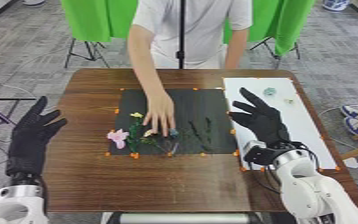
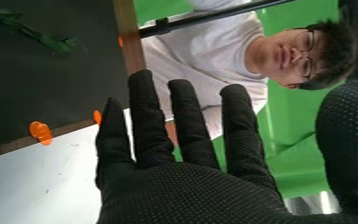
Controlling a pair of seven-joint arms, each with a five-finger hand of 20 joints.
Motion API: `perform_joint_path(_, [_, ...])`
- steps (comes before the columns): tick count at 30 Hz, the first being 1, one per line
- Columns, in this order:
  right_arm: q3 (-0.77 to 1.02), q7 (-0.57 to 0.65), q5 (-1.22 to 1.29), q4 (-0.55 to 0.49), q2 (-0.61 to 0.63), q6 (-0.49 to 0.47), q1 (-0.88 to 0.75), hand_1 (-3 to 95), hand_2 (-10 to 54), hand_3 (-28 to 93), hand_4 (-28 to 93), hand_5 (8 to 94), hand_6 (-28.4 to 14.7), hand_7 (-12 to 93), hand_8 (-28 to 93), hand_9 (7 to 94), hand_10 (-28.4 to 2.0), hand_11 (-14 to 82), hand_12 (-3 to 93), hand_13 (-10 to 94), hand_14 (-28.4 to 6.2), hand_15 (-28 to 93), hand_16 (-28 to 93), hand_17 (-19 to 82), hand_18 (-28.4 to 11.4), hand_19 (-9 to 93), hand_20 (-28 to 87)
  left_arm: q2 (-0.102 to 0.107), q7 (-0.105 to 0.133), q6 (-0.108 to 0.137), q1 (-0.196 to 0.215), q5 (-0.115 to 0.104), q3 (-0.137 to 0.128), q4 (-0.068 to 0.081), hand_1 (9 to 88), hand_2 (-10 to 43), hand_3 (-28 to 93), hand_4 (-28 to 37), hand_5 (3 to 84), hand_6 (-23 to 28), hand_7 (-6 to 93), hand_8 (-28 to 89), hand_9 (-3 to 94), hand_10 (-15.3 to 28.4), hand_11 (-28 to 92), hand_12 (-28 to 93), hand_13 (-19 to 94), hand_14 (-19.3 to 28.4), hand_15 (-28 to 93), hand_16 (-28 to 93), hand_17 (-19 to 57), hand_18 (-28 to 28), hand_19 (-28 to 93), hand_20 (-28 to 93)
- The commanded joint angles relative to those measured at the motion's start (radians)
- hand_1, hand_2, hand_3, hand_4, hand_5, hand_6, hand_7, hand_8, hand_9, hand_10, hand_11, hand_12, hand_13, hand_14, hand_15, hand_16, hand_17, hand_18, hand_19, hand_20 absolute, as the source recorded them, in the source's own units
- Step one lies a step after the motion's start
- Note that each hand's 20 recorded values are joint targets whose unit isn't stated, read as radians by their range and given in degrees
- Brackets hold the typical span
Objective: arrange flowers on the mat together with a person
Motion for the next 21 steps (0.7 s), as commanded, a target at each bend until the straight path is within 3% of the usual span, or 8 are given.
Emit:
perform_joint_path(1, [-0.007,-0.009,-0.014,-0.004,-0.003,0.003,-0.007,14.5,3.8,79,-28,31.0,3.6,15,-12,34.8,-13.6,10.7,15.9,24,-18.1,38,14,-2,-16.5,38,23,0.003,0.004,-0.011,0.043,-0.027,-0.030,-0.008,20.5,4.0,79,-28.3,31.5,3.3,8.3,-8,33.8,16.9,23,10,24,24.3,49,-8,-7.5,21.7,46,17])
perform_joint_path(3, [-0.009,-0.007,-0.014,-0.004,-0.001,0.006,-0.002,14.4,3.9,79,-28,30.8,3.6,15,-12,34.6,-13.6,10.8,15.9,24,-18.1,38,14,-2,-16.5,38,23,0.000,0.009,-0.013,0.050,-0.034,-0.035,-0.012,20.5,4.0,79,-28.3,31.5,3.4,8.3,-8,33.8,16.9,23,10,25,24.4,49,-8,-7.4,21.8,47,17])
perform_joint_path(5, [-0.011,-0.005,-0.019,-0.004,0.001,0.010,0.000,14.5,3.7,79,-28,30.9,3.6,15,-12,34.8,-13.5,10.9,15.9,24,-18.0,38,14,-2,-16.5,38,23,-0.004,0.001,-0.015,0.051,-0.019,-0.040,-0.016,20.4,4.0,79,-28.3,31.6,3.4,8.3,-8,34.2,17.1,23,10,25,24.5,50,-8,-7.4,21.9,47,18])
perform_joint_path(14, [-0.018,0.007,-0.032,-0.003,0.004,0.027,0.017,14.9,3.5,79,-28,31.3,3.7,15,-12,35.5,-13.5,11.2,15.9,25,-18.0,39,14,-2,-16.6,38,22,-0.010,0.008,-0.026,0.035,-0.009,-0.039,-0.020,20.4,3.9,79,-28.3,31.8,3.4,8.4,-8,34.1,17.2,23,10,25,24.7,50,-8,-7.3,21.9,47,18])
perform_joint_path(16, [-0.015,0.005,-0.047,-0.004,0.009,0.039,0.020,14.8,3.5,80,-28,31.3,3.6,15,-12,35.6,-13.5,11.3,15.9,25,-18.0,40,14,-2,-16.6,38,23,-0.009,0.015,-0.025,0.038,-0.010,-0.039,-0.021,20.4,3.9,79,-28.3,31.9,3.4,8.3,-8,34.1,17.2,23,10,25,24.6,50,-9,-7.3,21.9,47,18])
perform_joint_path(17, [-0.010,0.003,-0.059,-0.006,0.013,0.050,0.021,14.8,3.4,80,-28,31.3,3.7,15,-12,35.8,-13.6,11.5,16.0,26,-18.1,41,15,-2,-16.7,39,23,0.002,0.027,-0.015,0.043,-0.022,-0.035,-0.022,20.5,3.9,79,-28.3,31.9,3.4,8.3,-8,34.1,17.3,23,10,25,24.7,50,-9,-7.3,21.9,47,18])
perform_joint_path(21, [0.015,0.018,-0.155,-0.013,0.052,0.097,0.041,16.0,2.6,81,-28,32.4,3.5,16,-12,37.7,-14.1,14.8,16.2,28,-18.3,47,14,-1,-17.5,43,25,0.004,0.028,-0.017,0.041,-0.018,-0.038,-0.026,20.4,3.9,79,-28.3,32.0,3.4,8.3,-8,34.1,17.2,23,10,25,24.8,51,-9,-7.3,21.9,47,18])
